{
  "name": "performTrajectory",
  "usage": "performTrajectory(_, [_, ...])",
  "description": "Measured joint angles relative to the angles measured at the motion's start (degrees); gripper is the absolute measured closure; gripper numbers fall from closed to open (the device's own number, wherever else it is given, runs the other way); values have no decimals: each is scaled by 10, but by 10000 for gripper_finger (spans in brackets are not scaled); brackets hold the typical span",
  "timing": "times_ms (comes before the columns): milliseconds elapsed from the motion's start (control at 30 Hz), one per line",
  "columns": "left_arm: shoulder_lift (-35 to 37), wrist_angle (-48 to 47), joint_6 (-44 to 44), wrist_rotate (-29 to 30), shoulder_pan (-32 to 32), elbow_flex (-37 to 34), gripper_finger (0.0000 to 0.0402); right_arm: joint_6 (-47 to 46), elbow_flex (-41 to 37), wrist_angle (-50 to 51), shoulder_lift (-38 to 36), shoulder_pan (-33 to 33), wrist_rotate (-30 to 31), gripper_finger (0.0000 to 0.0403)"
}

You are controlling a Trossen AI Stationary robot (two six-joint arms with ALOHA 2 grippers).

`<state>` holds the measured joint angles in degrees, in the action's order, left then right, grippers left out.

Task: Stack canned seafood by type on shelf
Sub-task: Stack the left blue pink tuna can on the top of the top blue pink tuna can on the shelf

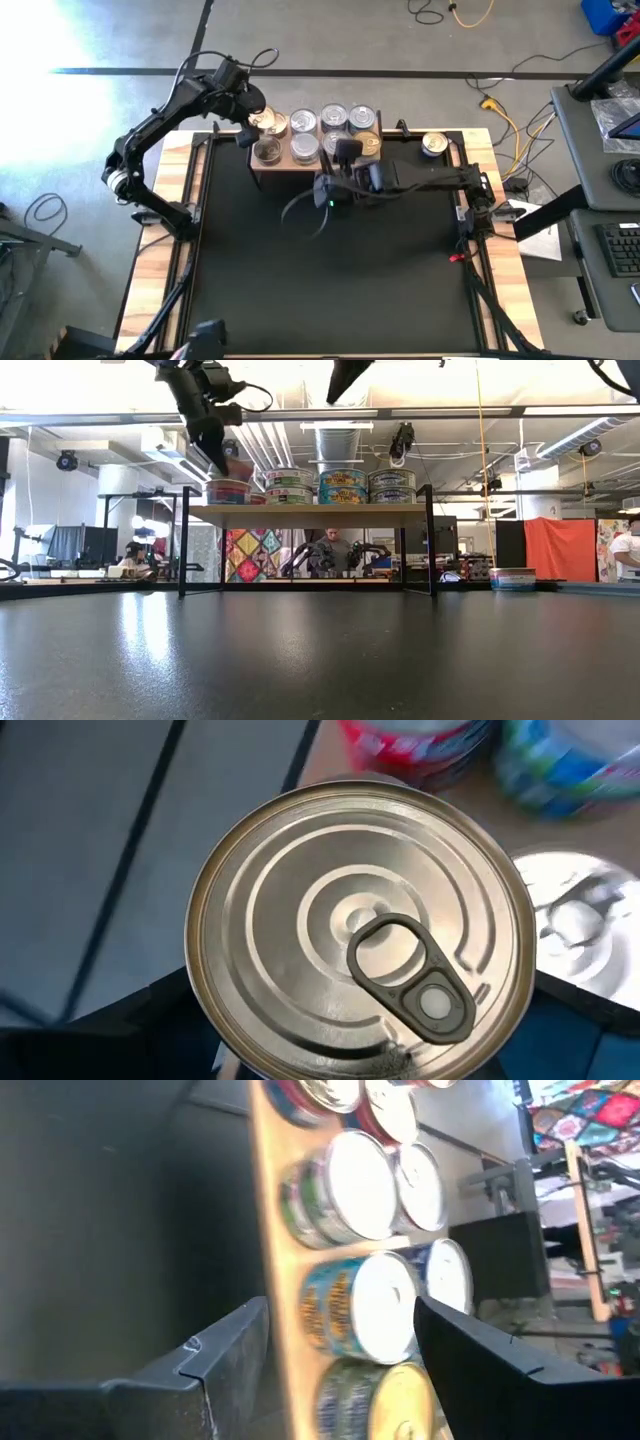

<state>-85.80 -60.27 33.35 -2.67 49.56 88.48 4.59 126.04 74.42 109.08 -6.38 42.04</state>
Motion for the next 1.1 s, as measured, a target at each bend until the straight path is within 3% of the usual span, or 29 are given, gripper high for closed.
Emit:
performTrajectory(167, [4,15,8,-181,9,5,54,75,0,-42,0,52,-10,153])
performTrajectory(233, [4,37,10,-208,14,4,54,106,0,-78,0,72,-28,151])
performTrajectory(400, [2,59,49,-163,28,-16,54,140,0,-243,0,126,-86,160])
performTrajectory(633, [-3,86,57,-173,60,-18,54,41,0,-507,31,218,-289,190])
performTrajectory(833, [-19,67,76,-204,64,-19,54,-17,0,-595,94,275,-391,238])
performTrajectory(1100, [-59,79,77,-208,66,-19,54,-17,86,-577,175,305,-425,334])
